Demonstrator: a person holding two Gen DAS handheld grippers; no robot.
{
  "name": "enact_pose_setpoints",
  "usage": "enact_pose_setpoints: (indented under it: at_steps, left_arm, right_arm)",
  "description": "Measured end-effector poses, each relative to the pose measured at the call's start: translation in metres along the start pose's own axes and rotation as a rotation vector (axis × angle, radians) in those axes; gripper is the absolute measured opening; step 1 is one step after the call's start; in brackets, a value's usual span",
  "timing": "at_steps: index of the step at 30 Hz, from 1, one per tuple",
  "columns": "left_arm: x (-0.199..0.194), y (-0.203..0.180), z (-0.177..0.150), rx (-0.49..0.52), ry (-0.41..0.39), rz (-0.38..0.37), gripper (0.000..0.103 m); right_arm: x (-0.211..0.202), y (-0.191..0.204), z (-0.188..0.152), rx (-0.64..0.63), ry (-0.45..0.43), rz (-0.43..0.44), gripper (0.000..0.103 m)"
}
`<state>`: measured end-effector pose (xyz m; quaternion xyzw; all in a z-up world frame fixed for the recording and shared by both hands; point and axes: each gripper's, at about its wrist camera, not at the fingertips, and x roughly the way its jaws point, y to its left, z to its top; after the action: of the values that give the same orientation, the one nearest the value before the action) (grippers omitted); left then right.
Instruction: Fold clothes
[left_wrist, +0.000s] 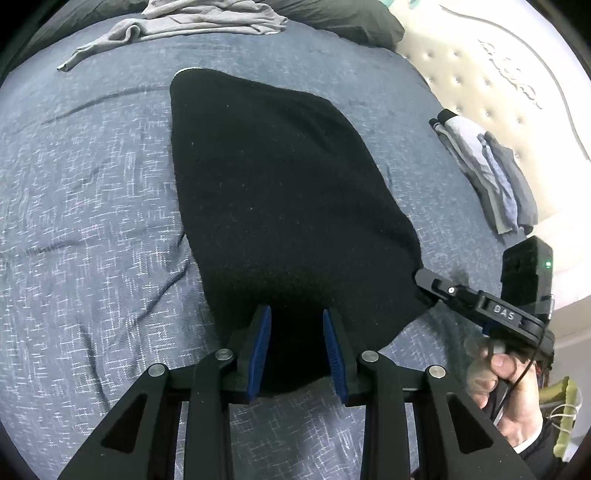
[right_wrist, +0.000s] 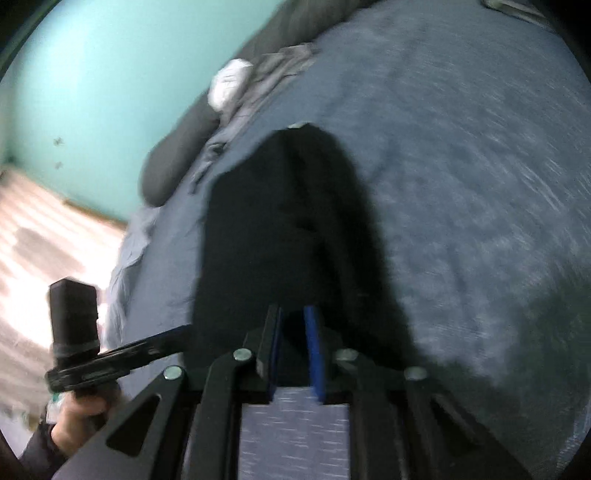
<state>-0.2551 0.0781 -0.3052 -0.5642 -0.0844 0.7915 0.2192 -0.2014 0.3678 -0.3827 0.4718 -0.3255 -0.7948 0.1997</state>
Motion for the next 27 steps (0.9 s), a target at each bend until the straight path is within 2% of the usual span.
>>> enact_pose_setpoints:
  at_steps: [4, 8, 13, 16, 19, 23, 27]
  left_arm:
    - [0.002, -0.003, 0.001, 0.003, -0.004, -0.001, 0.032]
    - [-0.002, -0.002, 0.000, -0.002, -0.018, -0.015, 0.032]
    - [-0.016, 0.006, 0.000, -0.022, -0.072, -0.023, 0.032]
    - [-0.019, 0.015, -0.002, -0.043, -0.087, -0.038, 0.032]
    - [-0.007, 0.018, -0.004, -0.057, -0.084, -0.044, 0.032]
    - [-0.002, 0.021, -0.010, -0.063, -0.113, -0.048, 0.032]
    - [0.000, 0.024, -0.014, -0.071, -0.134, -0.067, 0.032]
  right_arm:
    - [-0.003, -0.002, -0.006, -0.015, -0.005, -0.054, 0.000]
    - [0.002, -0.007, -0.006, -0.010, -0.006, -0.063, 0.000]
    - [0.003, -0.011, -0.003, 0.017, -0.015, -0.042, 0.000]
    - [-0.006, -0.013, -0.002, 0.055, -0.043, 0.000, 0.000]
    - [-0.015, 0.006, 0.003, -0.010, -0.077, 0.019, 0.002]
    - [-0.010, 0.026, 0.008, -0.090, -0.077, 0.055, 0.002]
    - [0.008, 0.014, 0.007, -0.070, -0.033, -0.008, 0.002]
